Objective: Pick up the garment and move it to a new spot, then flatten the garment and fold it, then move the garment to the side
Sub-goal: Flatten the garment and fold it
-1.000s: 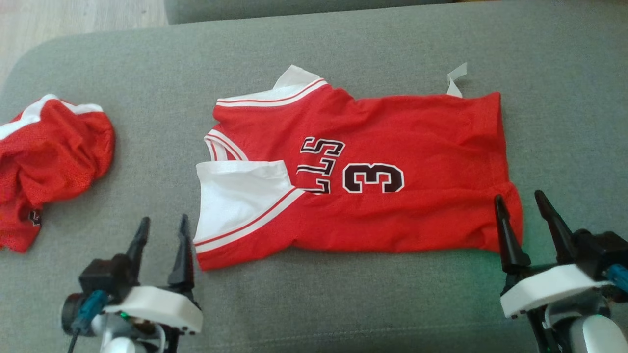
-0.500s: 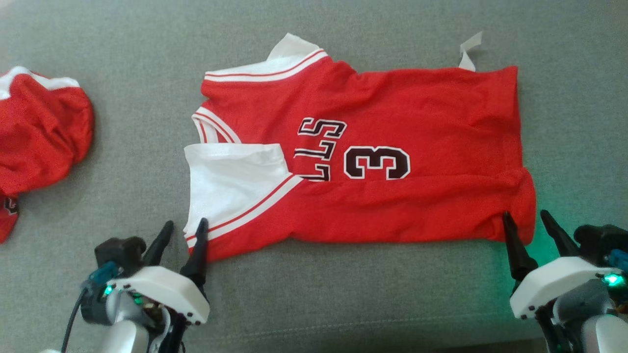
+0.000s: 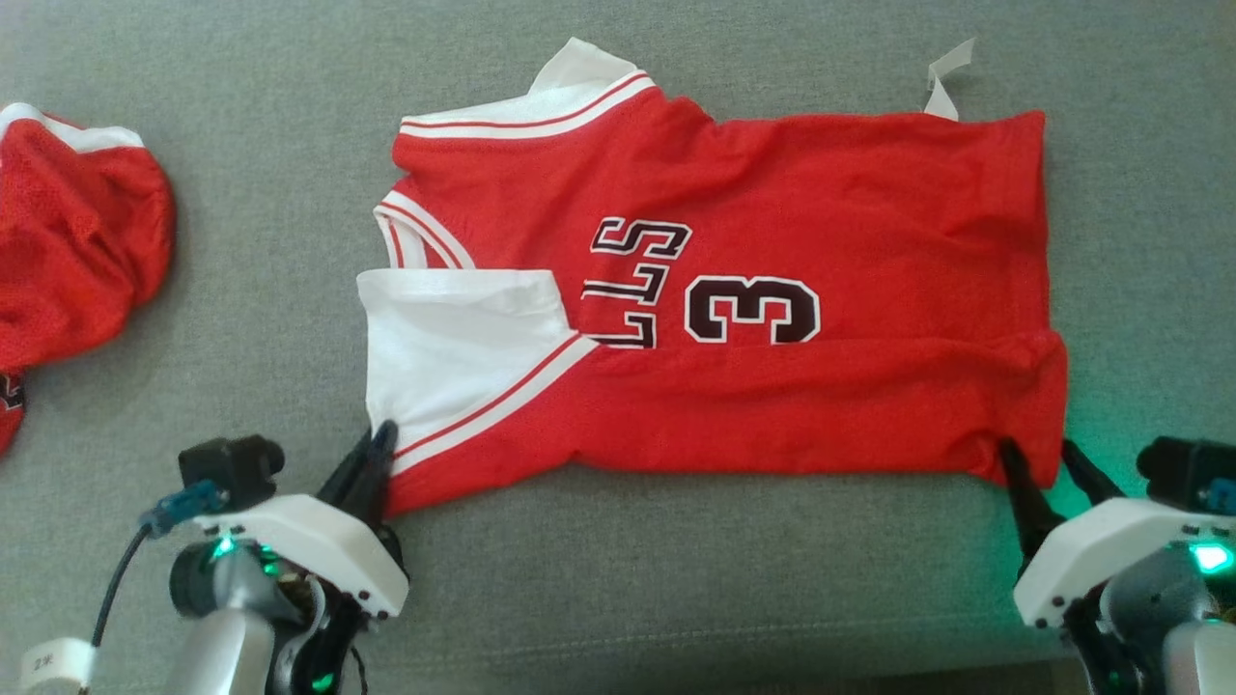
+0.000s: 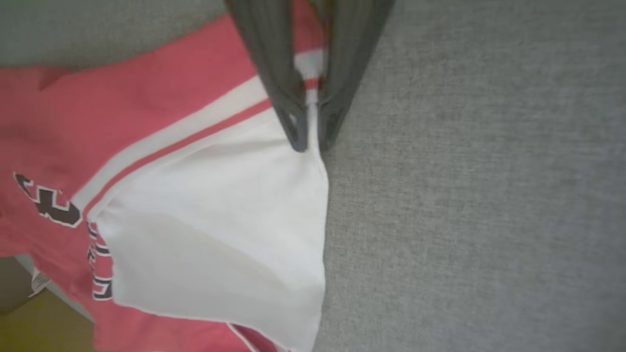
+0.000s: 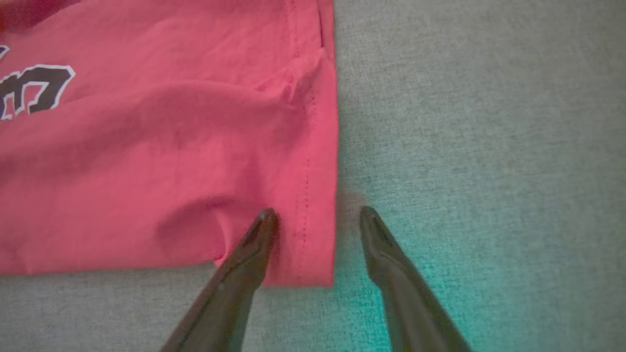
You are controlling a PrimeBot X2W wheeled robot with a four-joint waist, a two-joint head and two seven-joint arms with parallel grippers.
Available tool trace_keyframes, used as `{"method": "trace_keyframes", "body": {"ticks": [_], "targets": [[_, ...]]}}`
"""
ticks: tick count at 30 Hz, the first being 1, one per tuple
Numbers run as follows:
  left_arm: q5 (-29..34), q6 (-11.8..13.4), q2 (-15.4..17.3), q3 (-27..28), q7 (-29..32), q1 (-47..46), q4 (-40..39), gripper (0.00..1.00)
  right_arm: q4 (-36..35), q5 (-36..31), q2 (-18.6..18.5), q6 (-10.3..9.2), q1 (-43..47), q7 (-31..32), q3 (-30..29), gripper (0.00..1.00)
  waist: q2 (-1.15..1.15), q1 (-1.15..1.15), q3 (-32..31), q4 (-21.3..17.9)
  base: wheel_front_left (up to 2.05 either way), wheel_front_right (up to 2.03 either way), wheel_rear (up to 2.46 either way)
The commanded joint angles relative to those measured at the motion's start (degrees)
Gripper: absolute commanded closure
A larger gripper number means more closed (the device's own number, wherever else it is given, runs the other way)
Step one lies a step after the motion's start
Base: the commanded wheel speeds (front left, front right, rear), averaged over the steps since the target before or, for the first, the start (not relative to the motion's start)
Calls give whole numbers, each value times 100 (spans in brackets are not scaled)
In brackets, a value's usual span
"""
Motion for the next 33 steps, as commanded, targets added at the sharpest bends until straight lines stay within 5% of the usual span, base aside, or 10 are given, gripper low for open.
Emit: {"method": "trace_keyframes", "body": {"ticks": [1, 2, 3, 13, 33], "targets": [[-60, -40, 1, 30, 178, 86, 38, 100, -194, 47, -46, -5, -186, 52, 83, 31, 0, 0, 8, 11, 0, 0, 0], [-74, -62, 18, 16, 212, 84, 10, 100, -193, 91, -43, -5, -202, 84, 75, 73, 0, 0, 19, 21, 0, 0, 0], [-62, -71, 39, 3, 217, 78, -22, 100, -201, 104, -41, -5, -225, 91, 64, 100, 0, 0, 27, 27, 0, 0, 0], [-21, -42, 145, 66, -5, 69, -336, 100, -238, 171, -32, -5, -261, 39, -41, 100, 0, 0, 24, 81, 0, 0, 0], [-44, 405, 494, 323, 271, 912, -981, 100, -462, 353, -127, -5, 561, 370, -324, 100, 0, 0, -671, 133, 0, 0, 0]]}}
